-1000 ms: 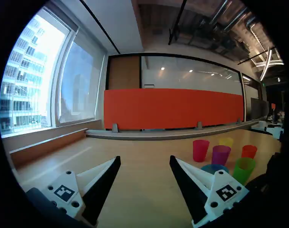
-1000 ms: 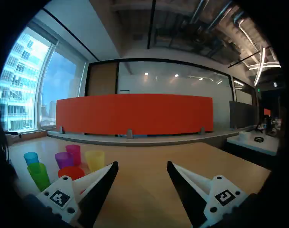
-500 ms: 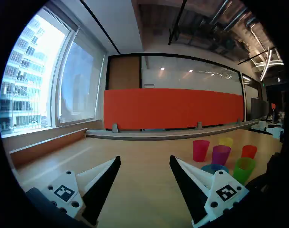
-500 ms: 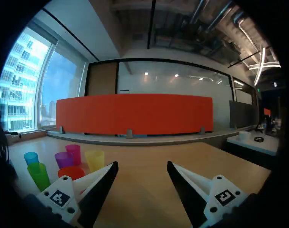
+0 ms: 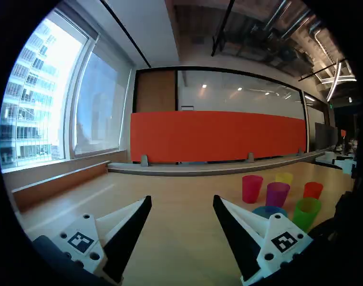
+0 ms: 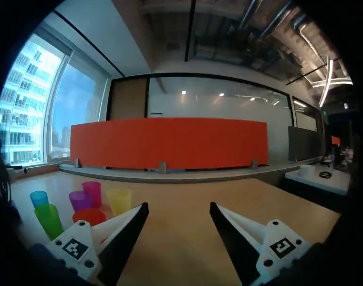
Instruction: Pour water
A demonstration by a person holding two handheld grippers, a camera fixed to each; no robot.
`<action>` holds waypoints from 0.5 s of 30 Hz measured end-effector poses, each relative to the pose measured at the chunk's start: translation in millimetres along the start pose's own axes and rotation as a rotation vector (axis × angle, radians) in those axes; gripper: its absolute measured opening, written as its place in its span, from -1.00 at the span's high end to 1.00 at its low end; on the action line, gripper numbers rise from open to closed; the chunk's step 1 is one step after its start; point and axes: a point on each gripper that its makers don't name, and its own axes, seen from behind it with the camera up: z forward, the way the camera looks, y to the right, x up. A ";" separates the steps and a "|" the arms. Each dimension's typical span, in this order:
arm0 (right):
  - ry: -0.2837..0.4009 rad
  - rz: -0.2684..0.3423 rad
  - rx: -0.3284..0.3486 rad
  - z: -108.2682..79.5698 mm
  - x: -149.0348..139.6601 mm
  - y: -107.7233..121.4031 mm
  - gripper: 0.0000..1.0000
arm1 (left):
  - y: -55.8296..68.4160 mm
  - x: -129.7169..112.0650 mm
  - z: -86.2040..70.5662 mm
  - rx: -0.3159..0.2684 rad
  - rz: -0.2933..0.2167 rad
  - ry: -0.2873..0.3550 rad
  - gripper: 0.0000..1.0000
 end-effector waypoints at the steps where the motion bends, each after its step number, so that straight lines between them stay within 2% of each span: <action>1: 0.000 0.000 0.000 -0.1 0.2 0.0 -0.99 | 0.0 -0.1 -0.2 0.000 0.000 0.000 -0.91; 15: 0.000 0.000 0.000 -0.4 0.1 0.2 -0.99 | 0.4 -0.1 0.4 0.000 0.000 0.000 -0.92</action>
